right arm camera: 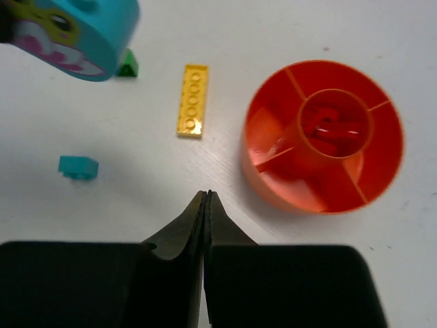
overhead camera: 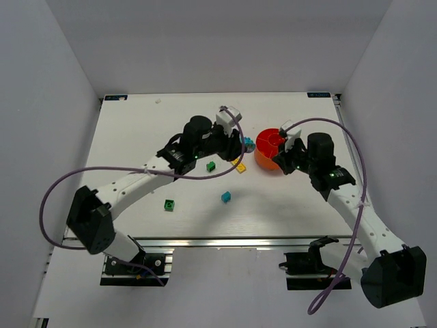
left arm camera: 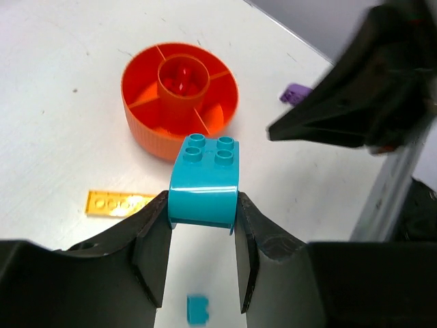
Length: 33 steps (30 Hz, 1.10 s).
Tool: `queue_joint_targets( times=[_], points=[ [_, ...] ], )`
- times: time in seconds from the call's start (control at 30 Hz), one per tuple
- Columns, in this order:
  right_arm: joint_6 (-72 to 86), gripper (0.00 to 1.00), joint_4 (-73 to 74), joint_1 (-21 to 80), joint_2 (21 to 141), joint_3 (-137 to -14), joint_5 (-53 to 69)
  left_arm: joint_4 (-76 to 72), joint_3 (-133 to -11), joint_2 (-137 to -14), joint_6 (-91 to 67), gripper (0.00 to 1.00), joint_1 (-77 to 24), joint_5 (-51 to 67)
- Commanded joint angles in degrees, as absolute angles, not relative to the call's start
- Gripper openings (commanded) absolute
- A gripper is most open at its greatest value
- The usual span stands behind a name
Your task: Sort the legos into containers by color
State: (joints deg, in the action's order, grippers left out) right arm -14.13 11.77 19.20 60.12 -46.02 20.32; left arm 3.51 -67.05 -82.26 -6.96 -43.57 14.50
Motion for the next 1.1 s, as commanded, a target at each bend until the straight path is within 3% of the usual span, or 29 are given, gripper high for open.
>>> queue_joint_targets(
  times=[0.0, 0.23, 0.47, 1.07],
  points=[
    [-9.6, 0.0, 6.6, 16.4, 56.0, -46.1, 16.4, 4.0, -73.7, -88.9, -9.0, 0.0, -43.3, 11.7],
    [-7.9, 0.0, 7.1, 11.8, 51.2, -46.8, 15.0, 8.5, -95.0, -106.2, -9.3, 0.0, -43.3, 9.9],
    [-7.9, 0.0, 7.2, 9.0, 49.0, -46.4, 17.0, 10.4, -107.2, -118.1, -6.6, 0.01, -43.3, 9.5],
    [-8.2, 0.0, 8.6, 6.6, 49.5, -46.2, 22.3, 12.3, -114.5, -126.6, -4.6, 0.07, -43.3, 6.2]
  ],
)
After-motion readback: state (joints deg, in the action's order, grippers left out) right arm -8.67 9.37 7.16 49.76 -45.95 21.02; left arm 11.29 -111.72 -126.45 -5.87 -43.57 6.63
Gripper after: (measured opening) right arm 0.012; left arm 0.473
